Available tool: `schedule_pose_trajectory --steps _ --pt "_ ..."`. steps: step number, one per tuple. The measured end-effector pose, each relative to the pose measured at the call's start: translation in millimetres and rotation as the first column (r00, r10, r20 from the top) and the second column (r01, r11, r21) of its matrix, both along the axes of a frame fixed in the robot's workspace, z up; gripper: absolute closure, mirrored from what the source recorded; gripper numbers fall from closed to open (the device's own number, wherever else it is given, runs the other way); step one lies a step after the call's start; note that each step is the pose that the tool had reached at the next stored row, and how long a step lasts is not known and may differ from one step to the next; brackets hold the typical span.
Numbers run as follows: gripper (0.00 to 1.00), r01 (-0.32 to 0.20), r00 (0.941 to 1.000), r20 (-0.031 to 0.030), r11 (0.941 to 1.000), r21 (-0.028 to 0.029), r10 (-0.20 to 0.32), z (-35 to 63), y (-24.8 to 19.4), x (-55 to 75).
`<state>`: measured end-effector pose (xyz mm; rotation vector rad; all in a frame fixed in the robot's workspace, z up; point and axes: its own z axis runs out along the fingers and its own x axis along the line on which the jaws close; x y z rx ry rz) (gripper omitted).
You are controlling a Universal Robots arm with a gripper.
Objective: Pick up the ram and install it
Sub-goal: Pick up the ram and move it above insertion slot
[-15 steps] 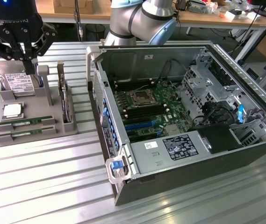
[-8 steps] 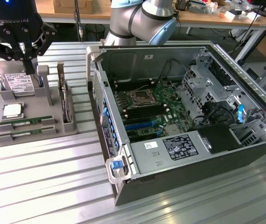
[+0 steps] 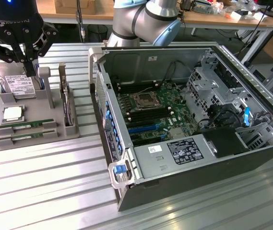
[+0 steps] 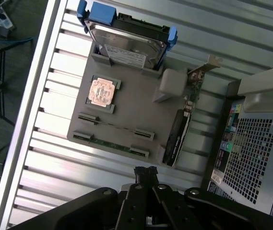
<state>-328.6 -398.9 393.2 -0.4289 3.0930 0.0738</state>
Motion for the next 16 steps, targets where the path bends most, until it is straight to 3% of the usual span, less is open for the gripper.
schedule_pose_trajectory --steps 8,16 --pt "0.89 -0.061 0.9981 0.0000 0.9981 0.0000 0.061 0.0 0.0 0.0" --pt "0.89 -0.134 0.9910 0.0000 0.9910 0.0000 0.134 0.0 0.0 0.0"
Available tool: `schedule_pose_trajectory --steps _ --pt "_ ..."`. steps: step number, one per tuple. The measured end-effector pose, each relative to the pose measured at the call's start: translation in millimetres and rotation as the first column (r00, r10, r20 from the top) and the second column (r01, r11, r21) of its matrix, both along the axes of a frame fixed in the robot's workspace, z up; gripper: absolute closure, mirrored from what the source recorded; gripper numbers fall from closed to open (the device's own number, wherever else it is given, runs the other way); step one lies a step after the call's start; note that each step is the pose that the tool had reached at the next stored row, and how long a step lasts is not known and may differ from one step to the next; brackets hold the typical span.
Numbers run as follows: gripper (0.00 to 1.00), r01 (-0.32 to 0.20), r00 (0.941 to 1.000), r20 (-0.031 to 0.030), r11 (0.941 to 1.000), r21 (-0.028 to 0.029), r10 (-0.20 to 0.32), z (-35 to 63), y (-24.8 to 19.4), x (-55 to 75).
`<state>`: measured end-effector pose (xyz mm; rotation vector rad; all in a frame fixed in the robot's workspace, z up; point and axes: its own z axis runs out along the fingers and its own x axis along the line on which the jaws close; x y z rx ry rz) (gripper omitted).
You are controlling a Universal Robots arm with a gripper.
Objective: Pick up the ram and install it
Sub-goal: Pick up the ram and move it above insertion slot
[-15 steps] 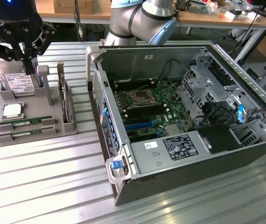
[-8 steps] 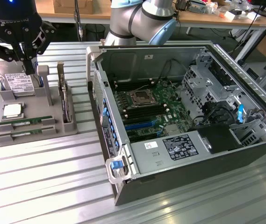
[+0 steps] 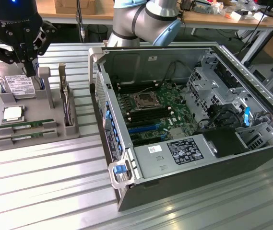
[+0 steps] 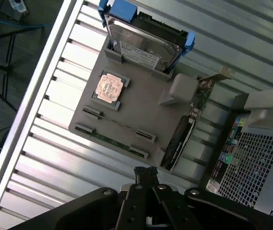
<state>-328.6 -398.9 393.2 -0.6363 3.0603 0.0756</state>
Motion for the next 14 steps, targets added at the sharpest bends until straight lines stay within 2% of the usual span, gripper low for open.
schedule_pose_trajectory --steps 8,14 --pt "0.89 -0.075 0.9972 0.0000 0.9972 0.0000 0.075 0.0 0.0 0.0" --pt "0.89 -0.128 0.9917 0.0000 0.9917 0.0000 0.128 0.0 0.0 0.0"
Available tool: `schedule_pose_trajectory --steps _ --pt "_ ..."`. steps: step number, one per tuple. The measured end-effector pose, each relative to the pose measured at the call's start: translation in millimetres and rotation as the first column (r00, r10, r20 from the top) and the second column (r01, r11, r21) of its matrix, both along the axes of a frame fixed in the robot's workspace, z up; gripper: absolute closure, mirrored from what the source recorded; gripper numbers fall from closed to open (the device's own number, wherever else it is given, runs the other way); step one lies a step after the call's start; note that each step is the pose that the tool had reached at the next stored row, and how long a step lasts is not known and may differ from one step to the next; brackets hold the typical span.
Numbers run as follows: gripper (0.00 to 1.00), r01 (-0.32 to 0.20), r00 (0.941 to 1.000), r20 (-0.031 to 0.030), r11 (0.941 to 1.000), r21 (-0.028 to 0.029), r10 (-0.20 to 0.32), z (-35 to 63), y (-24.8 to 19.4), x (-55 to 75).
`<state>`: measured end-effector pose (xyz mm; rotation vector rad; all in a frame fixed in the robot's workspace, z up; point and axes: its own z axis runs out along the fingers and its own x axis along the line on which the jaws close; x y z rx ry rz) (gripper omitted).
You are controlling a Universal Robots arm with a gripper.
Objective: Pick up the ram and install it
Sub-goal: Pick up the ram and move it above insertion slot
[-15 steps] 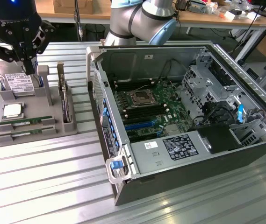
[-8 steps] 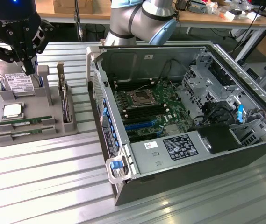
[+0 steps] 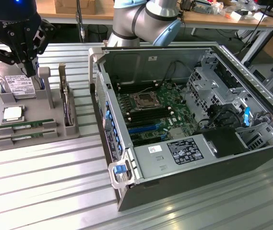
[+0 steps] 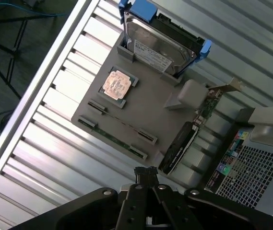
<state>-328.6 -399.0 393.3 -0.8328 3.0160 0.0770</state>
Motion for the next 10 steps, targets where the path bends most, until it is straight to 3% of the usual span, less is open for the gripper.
schedule_pose_trajectory --steps 10 --pt "0.89 -0.088 0.9961 0.0001 0.9961 0.0000 0.088 0.0 0.0 0.0"
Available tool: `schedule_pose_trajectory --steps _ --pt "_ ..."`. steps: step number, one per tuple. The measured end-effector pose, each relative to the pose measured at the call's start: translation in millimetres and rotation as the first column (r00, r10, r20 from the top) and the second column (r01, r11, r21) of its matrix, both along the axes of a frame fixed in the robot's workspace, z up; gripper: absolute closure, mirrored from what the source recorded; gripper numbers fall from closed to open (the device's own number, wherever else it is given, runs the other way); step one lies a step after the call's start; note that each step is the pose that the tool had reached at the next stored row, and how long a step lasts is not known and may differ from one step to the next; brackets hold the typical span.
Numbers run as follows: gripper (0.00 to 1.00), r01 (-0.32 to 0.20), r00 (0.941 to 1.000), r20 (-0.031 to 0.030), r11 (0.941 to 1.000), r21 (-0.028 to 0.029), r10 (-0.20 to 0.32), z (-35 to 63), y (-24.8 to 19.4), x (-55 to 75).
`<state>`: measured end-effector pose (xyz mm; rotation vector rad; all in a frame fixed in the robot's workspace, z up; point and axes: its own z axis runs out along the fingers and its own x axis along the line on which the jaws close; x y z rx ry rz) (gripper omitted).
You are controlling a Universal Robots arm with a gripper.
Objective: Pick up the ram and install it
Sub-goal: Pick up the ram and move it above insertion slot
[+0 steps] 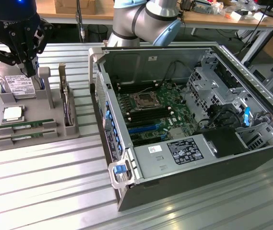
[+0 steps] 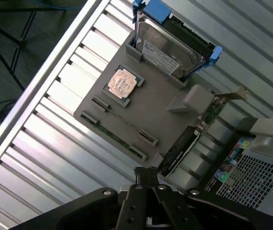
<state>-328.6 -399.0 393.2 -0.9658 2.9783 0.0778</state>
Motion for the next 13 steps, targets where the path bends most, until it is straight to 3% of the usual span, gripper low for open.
schedule_pose_trajectory --steps 8,13 --pt "0.89 -0.082 0.9967 0.0000 0.9967 0.0000 0.082 0.0 0.0 0.0" --pt "0.89 -0.130 0.9915 0.0000 0.9915 0.0001 0.130 0.0 0.0 0.0"
